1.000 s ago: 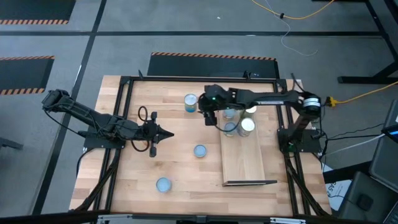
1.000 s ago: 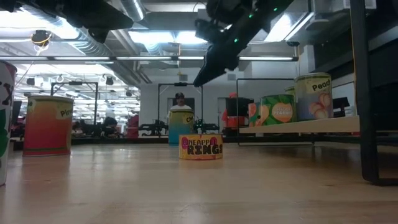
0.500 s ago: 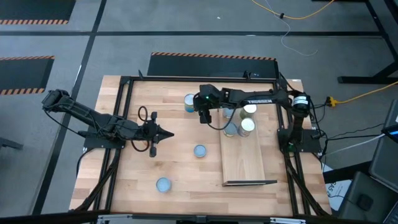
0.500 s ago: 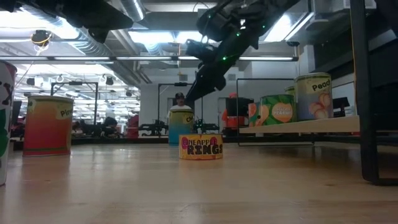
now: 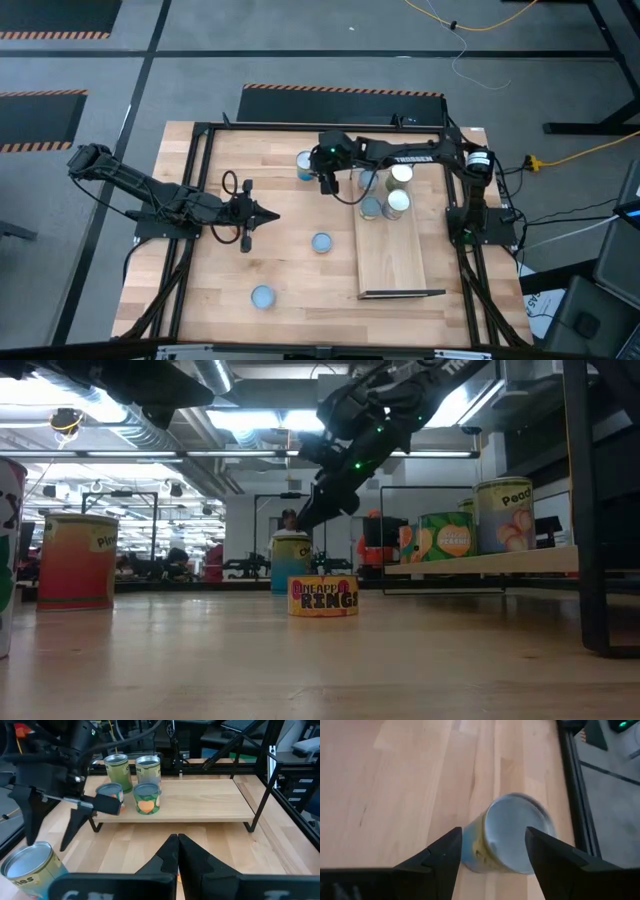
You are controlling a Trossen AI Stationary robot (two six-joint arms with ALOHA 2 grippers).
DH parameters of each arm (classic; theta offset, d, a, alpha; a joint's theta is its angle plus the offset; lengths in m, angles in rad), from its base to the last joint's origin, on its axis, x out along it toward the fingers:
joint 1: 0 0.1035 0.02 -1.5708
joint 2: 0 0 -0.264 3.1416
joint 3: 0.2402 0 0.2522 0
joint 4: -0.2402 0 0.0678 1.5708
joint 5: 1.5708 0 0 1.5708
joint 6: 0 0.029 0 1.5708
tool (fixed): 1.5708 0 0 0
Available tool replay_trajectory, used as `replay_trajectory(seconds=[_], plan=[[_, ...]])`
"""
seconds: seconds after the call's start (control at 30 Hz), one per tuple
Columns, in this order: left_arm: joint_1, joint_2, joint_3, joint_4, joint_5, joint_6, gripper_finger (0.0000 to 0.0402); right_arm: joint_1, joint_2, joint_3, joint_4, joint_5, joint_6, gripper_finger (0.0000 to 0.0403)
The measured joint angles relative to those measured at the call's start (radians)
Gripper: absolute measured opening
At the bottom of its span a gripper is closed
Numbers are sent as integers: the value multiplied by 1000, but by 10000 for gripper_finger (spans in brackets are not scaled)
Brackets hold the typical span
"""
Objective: Pick and place cans onto a shelf
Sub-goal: Put the canned cherries on the shelf
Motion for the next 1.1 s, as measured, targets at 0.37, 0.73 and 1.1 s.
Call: replay_trajectory(seconds=[0.37,0.73,1.1], plan=[[0,0,0,0,0,0,1,-5,30,0,3,-19,1,219],[0,0,0,0,0,0,1,-15,38,-1,-6,-19,4,179],[0,0,0,0,0,0,1,-15,37,0,-12,-18,4,122]])
